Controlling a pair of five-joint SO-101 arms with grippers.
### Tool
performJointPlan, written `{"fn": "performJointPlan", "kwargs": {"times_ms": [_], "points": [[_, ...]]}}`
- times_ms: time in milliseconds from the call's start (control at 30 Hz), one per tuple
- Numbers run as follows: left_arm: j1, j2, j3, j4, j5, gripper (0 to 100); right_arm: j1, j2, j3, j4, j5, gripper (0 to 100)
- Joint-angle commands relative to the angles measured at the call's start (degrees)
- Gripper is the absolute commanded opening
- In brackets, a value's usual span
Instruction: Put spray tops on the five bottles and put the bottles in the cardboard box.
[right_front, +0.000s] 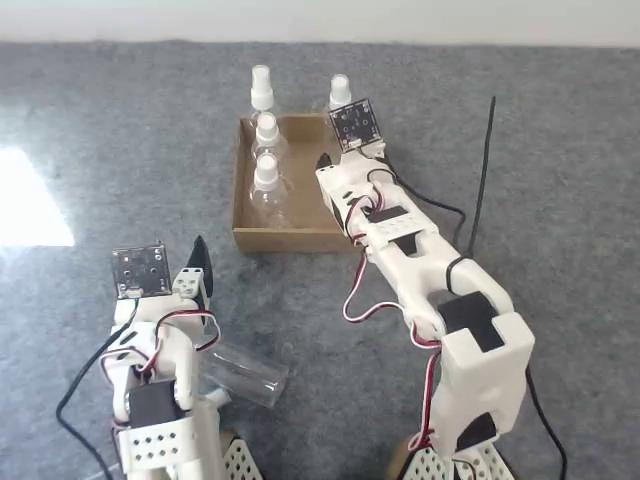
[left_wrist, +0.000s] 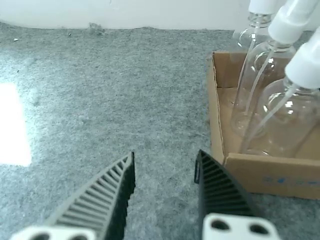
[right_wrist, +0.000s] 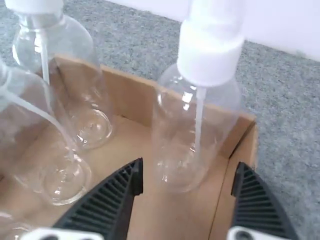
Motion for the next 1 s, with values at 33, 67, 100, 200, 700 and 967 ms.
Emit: {"fn": "performJointPlan", "kwargs": {"times_ms": [33,67,100,200,700,967], "points": [[-0.09,-0.7,-0.66,-1.67,-0.53,19,1.01,-6.46,0.88,2.59,0.79,26.3],[-0.09,-0.7,-0.66,-1.67,-0.53,19,1.01,-7.34,1.23,3.74,0.79,26.3],[-0.09,-0.7,-0.66,-1.67,-0.53,19,1.01,-8.31,1.58,4.97,0.79,26.2],[-0.18,-0.7,-0.66,-1.67,-0.53,19,1.01,-11.47,2.29,8.92,0.79,26.1],[-0.18,-0.7,-0.66,-1.67,-0.53,19,1.63,-23.96,11.16,13.23,0.79,25.9],[-0.18,-0.7,-0.66,-1.67,-0.53,19,1.54,-29.41,14.59,13.32,0.88,14.8]]}}
